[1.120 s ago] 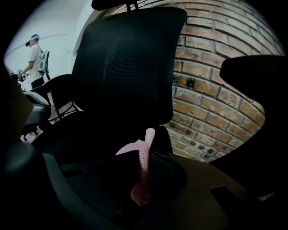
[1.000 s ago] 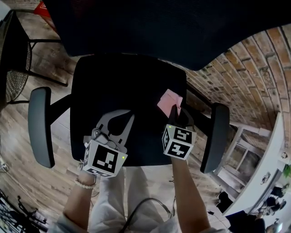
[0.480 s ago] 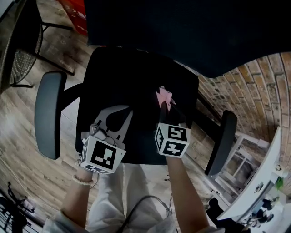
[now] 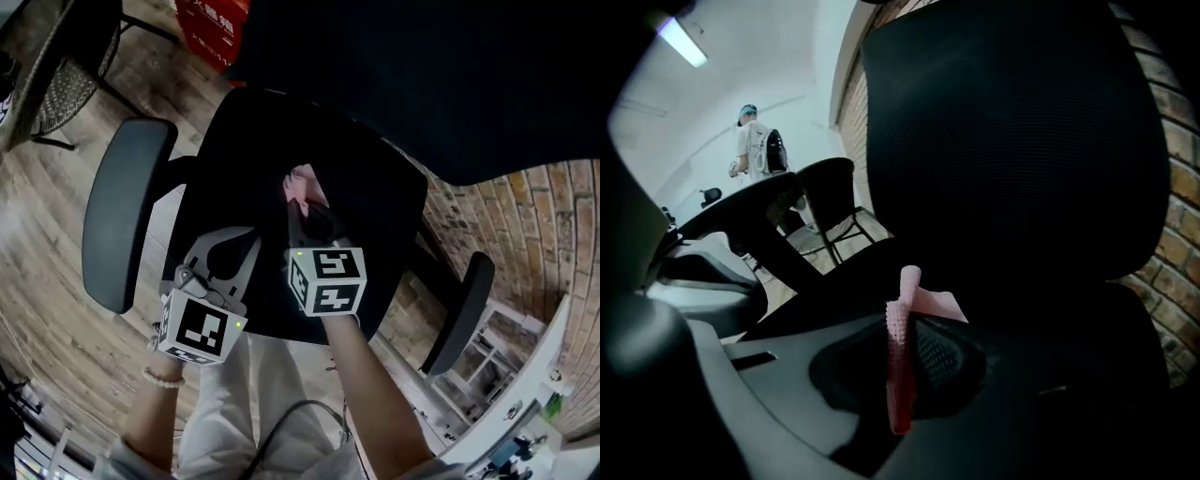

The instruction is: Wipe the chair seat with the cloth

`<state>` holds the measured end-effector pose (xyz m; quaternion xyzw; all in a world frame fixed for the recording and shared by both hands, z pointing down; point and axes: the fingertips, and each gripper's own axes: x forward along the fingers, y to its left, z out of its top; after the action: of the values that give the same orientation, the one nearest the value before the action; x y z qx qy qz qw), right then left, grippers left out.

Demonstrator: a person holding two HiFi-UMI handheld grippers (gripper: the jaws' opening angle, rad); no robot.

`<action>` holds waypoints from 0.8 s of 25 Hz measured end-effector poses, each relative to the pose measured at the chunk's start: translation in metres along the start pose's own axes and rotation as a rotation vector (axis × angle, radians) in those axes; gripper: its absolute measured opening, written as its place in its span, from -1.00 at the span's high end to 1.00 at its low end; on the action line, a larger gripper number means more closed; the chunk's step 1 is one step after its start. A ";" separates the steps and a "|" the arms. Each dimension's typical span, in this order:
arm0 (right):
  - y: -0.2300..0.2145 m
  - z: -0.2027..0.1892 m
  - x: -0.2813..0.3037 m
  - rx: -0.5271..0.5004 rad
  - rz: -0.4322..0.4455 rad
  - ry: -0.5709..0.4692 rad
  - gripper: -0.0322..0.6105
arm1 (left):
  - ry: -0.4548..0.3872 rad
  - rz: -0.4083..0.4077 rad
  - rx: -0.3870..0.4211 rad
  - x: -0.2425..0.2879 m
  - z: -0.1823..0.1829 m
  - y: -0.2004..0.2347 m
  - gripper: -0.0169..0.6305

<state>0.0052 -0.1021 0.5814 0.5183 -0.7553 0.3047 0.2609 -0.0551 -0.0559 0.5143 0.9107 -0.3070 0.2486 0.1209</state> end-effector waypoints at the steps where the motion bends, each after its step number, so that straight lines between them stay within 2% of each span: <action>1: 0.009 0.003 0.004 -0.019 0.032 0.002 0.73 | -0.001 0.017 -0.003 -0.004 -0.003 0.003 0.89; 12: 0.106 0.016 0.031 -0.179 0.301 0.011 0.73 | 0.033 0.121 -0.038 -0.048 -0.038 0.017 0.89; 20: 0.117 0.005 0.033 -0.220 0.316 0.036 0.73 | 0.030 0.156 -0.047 -0.053 -0.040 0.017 0.89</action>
<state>-0.1164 -0.0937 0.5791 0.3561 -0.8513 0.2665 0.2783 -0.1177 -0.0277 0.5217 0.8770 -0.3810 0.2638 0.1270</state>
